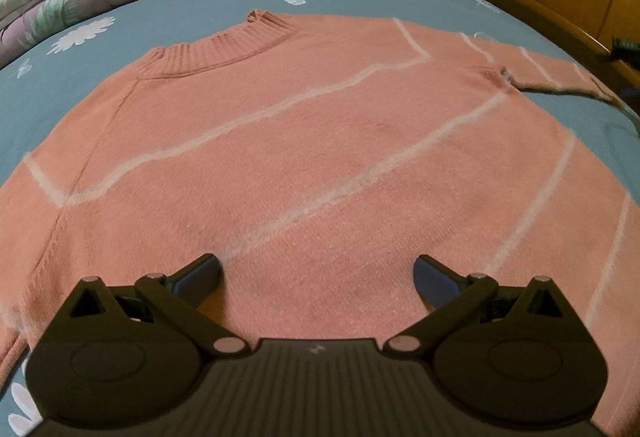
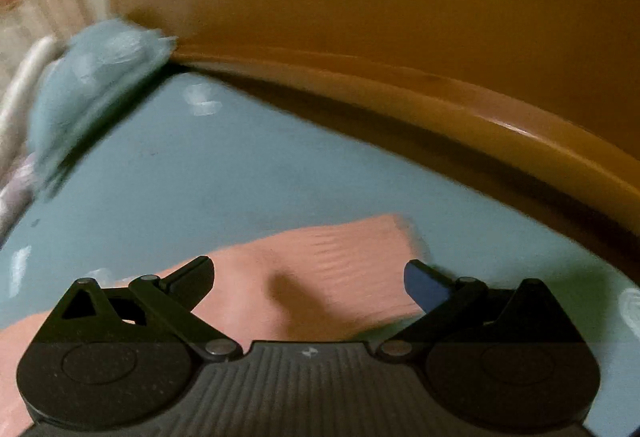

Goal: Fold clothes
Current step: 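Lay the sleeve flat and release it from the right tool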

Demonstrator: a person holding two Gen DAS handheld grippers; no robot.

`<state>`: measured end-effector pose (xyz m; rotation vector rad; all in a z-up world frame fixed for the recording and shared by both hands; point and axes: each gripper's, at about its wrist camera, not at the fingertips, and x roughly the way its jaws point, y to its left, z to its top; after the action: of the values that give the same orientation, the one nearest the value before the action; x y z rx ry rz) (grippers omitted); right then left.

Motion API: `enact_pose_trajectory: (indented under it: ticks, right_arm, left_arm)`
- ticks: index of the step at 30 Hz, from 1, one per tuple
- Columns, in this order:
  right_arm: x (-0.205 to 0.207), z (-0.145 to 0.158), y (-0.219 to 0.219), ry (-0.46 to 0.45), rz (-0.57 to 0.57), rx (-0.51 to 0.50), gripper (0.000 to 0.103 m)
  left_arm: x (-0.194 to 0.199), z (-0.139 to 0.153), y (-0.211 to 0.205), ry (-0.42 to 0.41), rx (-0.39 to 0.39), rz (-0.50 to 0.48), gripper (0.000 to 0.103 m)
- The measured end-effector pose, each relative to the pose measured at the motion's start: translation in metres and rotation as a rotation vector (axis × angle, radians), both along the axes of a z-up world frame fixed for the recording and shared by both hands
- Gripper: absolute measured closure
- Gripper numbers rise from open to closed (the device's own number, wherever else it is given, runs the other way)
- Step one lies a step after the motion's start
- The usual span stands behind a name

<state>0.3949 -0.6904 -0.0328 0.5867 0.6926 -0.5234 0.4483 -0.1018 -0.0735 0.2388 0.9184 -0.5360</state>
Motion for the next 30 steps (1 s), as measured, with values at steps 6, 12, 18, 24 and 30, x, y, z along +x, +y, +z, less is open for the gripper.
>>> enact_pose_trajectory:
  ticks: [6,12,18,24,30]
  right_arm:
    - [0.073,0.013,0.1,0.0,0.34,-0.051,0.0]
    - [0.143,-0.01,0.202,0.067,0.596,-0.143,0.0]
    - [0.158,-0.039,0.214,0.123,0.656,-0.246,0.0]
    - [0.139,-0.034,0.181,0.213,0.577,-0.254,0.0]
    - [0.146,-0.004,0.206,0.228,0.502,-0.201,0.0]
  left_arm:
    - [0.0,0.0,0.0,0.0,-0.002,0.002,0.0]
    - [-0.001,-0.002,0.0,-0.004,-0.01,0.006,0.0]
    - [-0.003,-0.002,0.003,-0.011,-0.029,-0.002,0.0]
    - [-0.003,-0.005,0.012,-0.023,-0.07,-0.031,0.0]
    - [-0.005,-0.006,0.015,-0.035,-0.086,-0.05,0.0]
